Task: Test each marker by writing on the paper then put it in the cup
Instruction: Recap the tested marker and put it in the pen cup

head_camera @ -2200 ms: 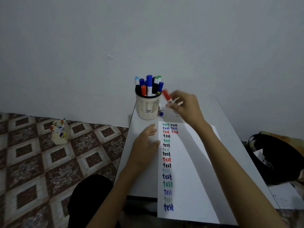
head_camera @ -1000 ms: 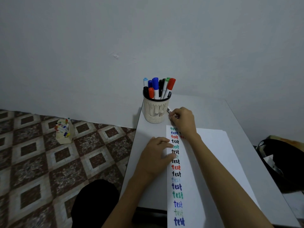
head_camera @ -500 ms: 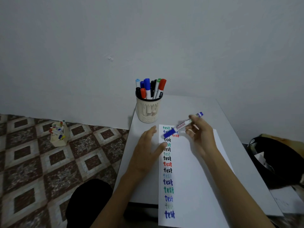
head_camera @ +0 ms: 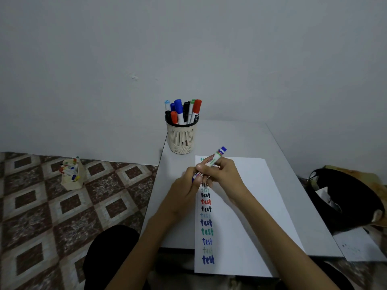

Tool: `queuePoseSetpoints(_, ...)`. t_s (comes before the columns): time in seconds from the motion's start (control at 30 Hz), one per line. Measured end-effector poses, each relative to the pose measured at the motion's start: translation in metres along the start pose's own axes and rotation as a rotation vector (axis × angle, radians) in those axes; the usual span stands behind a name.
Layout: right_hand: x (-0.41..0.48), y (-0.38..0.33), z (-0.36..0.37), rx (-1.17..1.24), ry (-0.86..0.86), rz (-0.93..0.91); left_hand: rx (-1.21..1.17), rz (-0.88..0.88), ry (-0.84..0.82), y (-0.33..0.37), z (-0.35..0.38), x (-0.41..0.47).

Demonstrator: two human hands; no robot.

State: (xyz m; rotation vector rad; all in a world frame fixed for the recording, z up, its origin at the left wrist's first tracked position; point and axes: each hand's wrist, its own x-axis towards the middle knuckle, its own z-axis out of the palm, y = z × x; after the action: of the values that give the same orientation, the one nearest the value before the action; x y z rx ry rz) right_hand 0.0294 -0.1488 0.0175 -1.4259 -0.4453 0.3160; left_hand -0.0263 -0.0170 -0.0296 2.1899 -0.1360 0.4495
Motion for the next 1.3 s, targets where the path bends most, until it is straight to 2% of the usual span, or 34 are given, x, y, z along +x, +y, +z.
queuePoseSetpoints(0.13, -0.001, -0.002, -0.001, -0.022, 0.010, 0.002, -0.037, 0.046, -0.019, 0.002, -0.002, 0.000)
queuePoseSetpoints(0.33, -0.002, -0.003, -0.006, 0.039, -0.065, -0.034, -0.130, 0.042, -0.008, 0.006, -0.006, 0.001)
queuePoseSetpoints(0.47, 0.003, -0.013, -0.010, -0.056, -0.132, -0.073, -0.194, 0.068, 0.030, 0.012, -0.009, -0.001)
queuePoseSetpoints(0.57, 0.009, -0.020, -0.017, 0.003, -0.034, -0.110, -0.212, 0.029, 0.081, 0.010, -0.008, -0.002)
queuePoseSetpoints(0.67, 0.019, -0.023, -0.035, 0.236, 0.195, -0.141, -0.111, -0.064, 0.170, 0.000, -0.006, 0.001)
queuePoseSetpoints(0.77, 0.023, -0.017, -0.051, 0.341, 0.310, -0.112, 0.106, -0.020, 0.142, -0.009, 0.000, 0.003)
queuePoseSetpoints(0.83, 0.024, -0.009, -0.053, 0.325, 0.306, -0.076, 0.238, 0.027, 0.128, -0.011, 0.003, 0.006)
queuePoseSetpoints(0.97, 0.024, 0.009, -0.050, 0.271, 0.261, -0.003, 0.351, 0.059, 0.117, -0.007, 0.005, 0.006)
queuePoseSetpoints(1.1, 0.027, 0.017, -0.045, 0.205, 0.229, 0.021, 0.380, 0.061, 0.102, -0.006, 0.004, 0.005)
queuePoseSetpoints(1.3, 0.039, 0.025, -0.039, -0.033, 0.298, 0.015, 0.386, 0.052, 0.057, -0.008, 0.003, 0.007)
